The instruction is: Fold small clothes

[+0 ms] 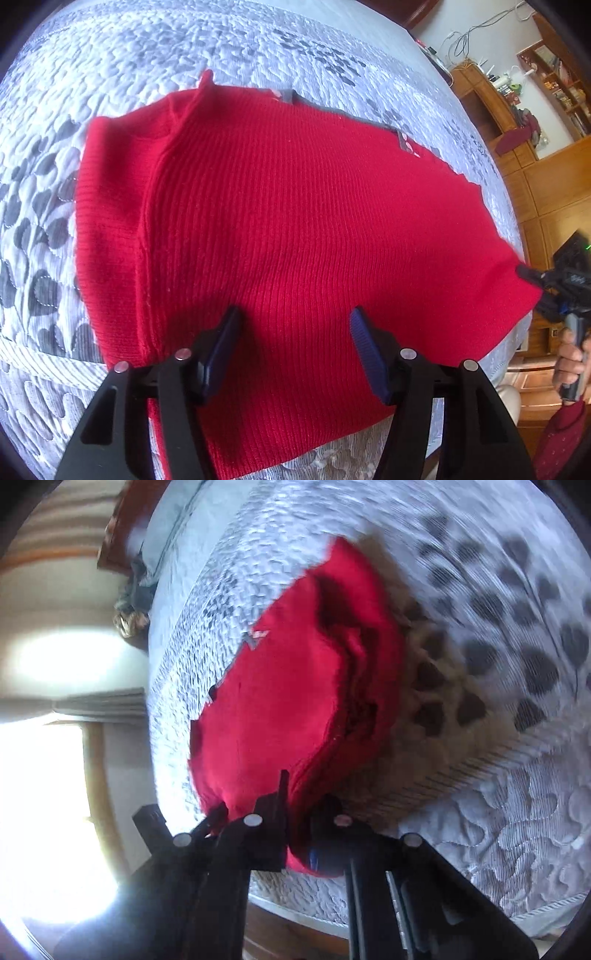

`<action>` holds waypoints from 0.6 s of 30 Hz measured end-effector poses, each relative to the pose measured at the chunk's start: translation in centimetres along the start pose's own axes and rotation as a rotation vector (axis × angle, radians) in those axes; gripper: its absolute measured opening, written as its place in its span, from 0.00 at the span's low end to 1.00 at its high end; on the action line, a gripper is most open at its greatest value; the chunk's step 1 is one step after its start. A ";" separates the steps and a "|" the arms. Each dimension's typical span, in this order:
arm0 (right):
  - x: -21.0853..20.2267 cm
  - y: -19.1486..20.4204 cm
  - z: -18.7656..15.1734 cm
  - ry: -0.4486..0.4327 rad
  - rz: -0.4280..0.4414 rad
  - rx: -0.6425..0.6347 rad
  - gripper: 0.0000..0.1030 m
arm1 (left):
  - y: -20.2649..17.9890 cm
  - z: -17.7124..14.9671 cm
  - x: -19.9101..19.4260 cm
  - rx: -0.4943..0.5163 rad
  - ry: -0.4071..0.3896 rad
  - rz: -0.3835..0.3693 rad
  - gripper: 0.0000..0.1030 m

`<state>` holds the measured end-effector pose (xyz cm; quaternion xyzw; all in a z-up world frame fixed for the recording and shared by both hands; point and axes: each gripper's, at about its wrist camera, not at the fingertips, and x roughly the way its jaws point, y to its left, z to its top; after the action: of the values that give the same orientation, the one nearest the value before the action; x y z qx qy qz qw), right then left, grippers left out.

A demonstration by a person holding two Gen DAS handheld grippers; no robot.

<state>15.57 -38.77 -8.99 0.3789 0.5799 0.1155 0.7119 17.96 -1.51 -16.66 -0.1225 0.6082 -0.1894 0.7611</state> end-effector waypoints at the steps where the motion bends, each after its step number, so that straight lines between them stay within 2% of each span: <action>1: 0.4 2.3 0.0 0.003 -0.038 -0.052 0.07 | 0.0 0.0 -0.1 0.000 0.001 -0.004 0.60; 4: 2.1 7.3 -0.6 0.028 -0.091 -0.180 0.07 | 0.5 -0.2 -0.7 -0.029 -0.002 -0.045 0.60; 7: 5.9 12.7 -2.5 0.095 -0.126 -0.339 0.07 | 2.0 -0.6 -1.9 -0.107 -0.012 -0.138 0.61; 11: 10.9 17.0 -5.8 0.199 -0.149 -0.511 0.07 | 4.8 -1.2 -2.6 -0.207 -0.027 -0.278 0.61; 14: 14.1 17.4 -7.9 0.261 -0.181 -0.560 0.20 | 6.0 -1.6 -2.6 -0.250 -0.034 -0.340 0.60; 15: 14.6 17.1 -8.2 0.269 -0.173 -0.558 0.26 | 6.1 -1.7 -2.6 -0.258 -0.035 -0.350 0.60; 17: 14.6 16.7 -8.8 0.264 -0.158 -0.564 0.30 | 6.1 -1.7 -2.6 -0.256 -0.036 -0.350 0.60; 18: 14.2 16.4 -8.9 0.256 -0.157 -0.569 0.35 | 6.1 -1.8 -2.5 -0.254 -0.036 -0.347 0.60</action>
<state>16.25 -15.35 -8.83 0.1013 0.6366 0.2642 0.7174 16.61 5.12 -17.35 -0.3237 0.5834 -0.2374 0.7060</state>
